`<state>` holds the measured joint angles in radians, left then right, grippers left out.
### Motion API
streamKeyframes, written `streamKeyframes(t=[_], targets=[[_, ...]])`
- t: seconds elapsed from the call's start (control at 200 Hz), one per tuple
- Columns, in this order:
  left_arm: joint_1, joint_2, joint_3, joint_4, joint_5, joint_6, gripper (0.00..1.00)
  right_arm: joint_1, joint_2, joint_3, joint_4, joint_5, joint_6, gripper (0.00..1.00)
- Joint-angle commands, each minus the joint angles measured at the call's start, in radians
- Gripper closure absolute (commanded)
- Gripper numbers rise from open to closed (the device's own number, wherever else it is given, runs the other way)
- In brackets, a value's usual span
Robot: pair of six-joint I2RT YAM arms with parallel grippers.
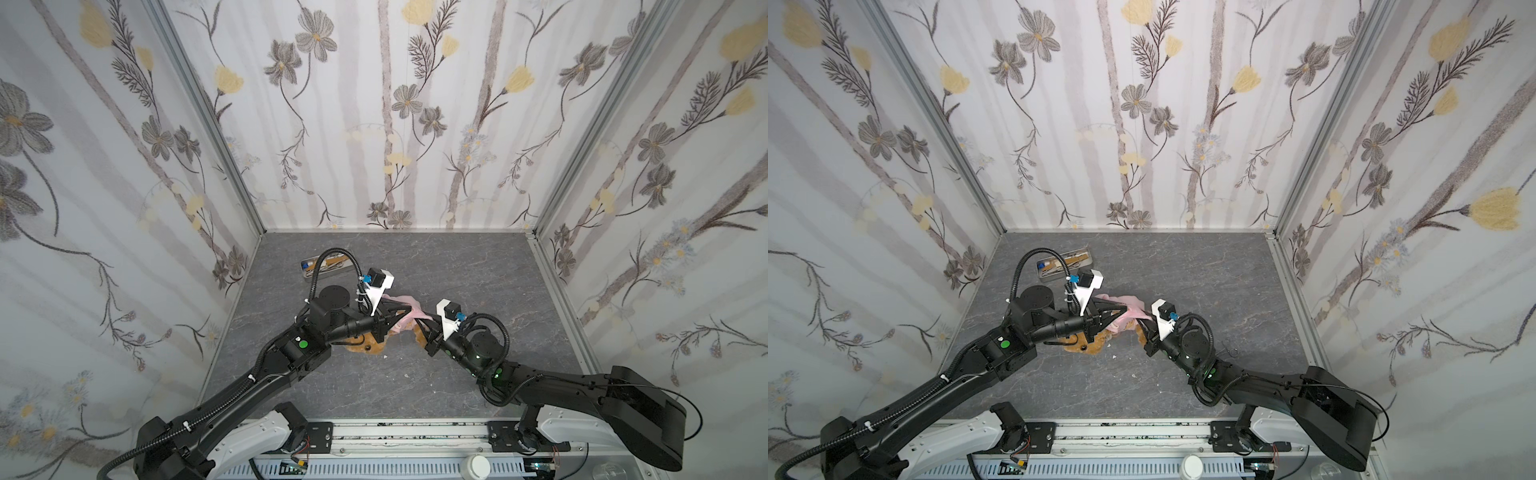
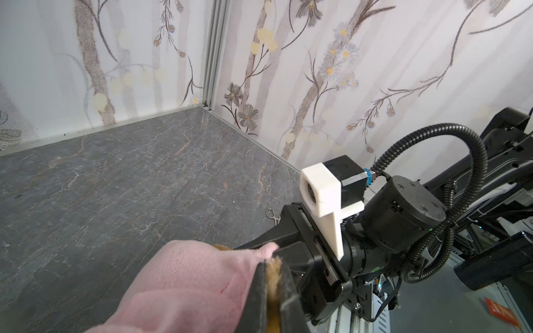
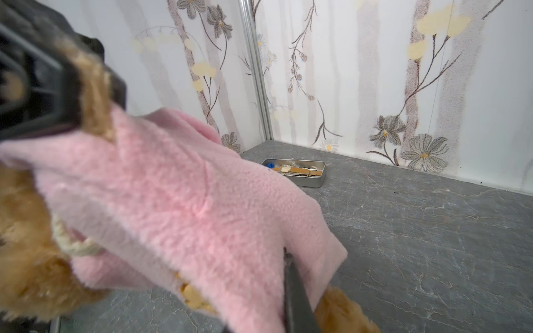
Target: Dress the teddy bear
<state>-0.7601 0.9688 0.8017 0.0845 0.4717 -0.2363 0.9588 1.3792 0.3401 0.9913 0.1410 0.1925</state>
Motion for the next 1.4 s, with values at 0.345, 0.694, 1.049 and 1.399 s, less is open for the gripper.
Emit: streamKeyframes(t=[0.345,0.694,1.049,1.399], targets=[[0.027,-0.045,-0.028,0.276,0.151,-0.092,1.00,-0.028,0.101,0.021,-0.115,0.037,0.005,1.00],[0.046,-0.057,-0.007,0.176,0.059,-0.029,1.00,-0.079,0.062,-0.012,-0.173,-0.103,-0.167,1.00],[0.036,0.009,-0.017,-0.148,-0.075,0.313,0.83,-0.078,-0.129,-0.033,-0.272,-0.128,-0.282,1.00],[0.034,-0.011,0.040,-0.316,-0.189,0.404,0.57,-0.036,-0.166,-0.012,-0.360,-0.011,-0.347,1.00]])
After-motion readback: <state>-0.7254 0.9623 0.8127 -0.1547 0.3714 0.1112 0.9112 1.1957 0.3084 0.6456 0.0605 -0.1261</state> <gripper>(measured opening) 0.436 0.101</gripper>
